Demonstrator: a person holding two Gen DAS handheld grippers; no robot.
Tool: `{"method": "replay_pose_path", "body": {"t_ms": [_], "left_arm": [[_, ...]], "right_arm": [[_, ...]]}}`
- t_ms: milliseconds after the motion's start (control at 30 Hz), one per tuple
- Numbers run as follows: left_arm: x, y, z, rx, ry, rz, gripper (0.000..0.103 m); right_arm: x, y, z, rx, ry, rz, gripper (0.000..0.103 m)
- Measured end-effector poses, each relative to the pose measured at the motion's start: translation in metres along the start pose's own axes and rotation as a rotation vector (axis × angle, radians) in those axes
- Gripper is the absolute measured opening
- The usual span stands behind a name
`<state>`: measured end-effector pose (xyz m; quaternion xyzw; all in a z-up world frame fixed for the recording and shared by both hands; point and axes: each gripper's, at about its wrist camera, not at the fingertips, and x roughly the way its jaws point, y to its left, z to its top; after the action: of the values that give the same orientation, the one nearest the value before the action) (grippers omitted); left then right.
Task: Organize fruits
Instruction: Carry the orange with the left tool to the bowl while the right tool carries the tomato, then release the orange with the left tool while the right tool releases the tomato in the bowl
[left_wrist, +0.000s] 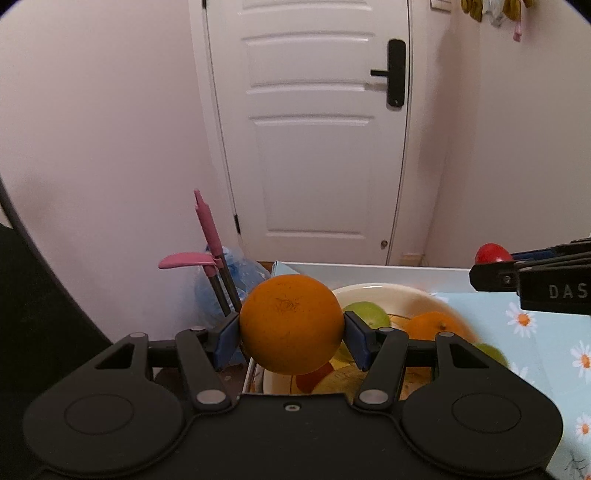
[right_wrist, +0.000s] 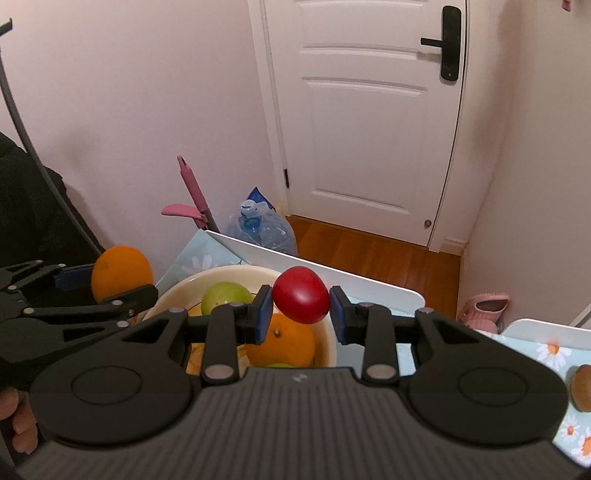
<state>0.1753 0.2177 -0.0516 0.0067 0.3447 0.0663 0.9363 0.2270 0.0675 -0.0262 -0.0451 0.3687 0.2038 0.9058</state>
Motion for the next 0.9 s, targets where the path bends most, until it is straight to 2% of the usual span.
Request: {"method": "replay_pose_path", "body": {"t_ms": [400, 467, 533, 567, 900], "left_arm": [[0.041, 0.002, -0.004, 0.03, 0.061, -0.043, 0.065], [0.041, 0.003, -0.005, 0.031, 0.062, -0.053, 0.07], [0.033, 0.004, -0.003, 0.041, 0.019, -0.051, 0.095], [0.029, 0.004, -0.002, 0.048, -0.001, -0.045, 0.097], [0.002, 0.008, -0.005, 0.049, -0.01, -0.026, 0.097]], "right_arm": [[0.024, 0.005, -0.002, 0.024, 0.025, -0.029, 0.048], [0.025, 0.005, -0.003, 0.025, 0.027, -0.031, 0.048], [0.025, 0.005, -0.002, 0.023, 0.028, -0.032, 0.048], [0.025, 0.005, -0.001, 0.022, 0.028, -0.032, 0.048], [0.027, 0.011, 0.009, -0.028, 0.028, 0.007, 0.048]]}}
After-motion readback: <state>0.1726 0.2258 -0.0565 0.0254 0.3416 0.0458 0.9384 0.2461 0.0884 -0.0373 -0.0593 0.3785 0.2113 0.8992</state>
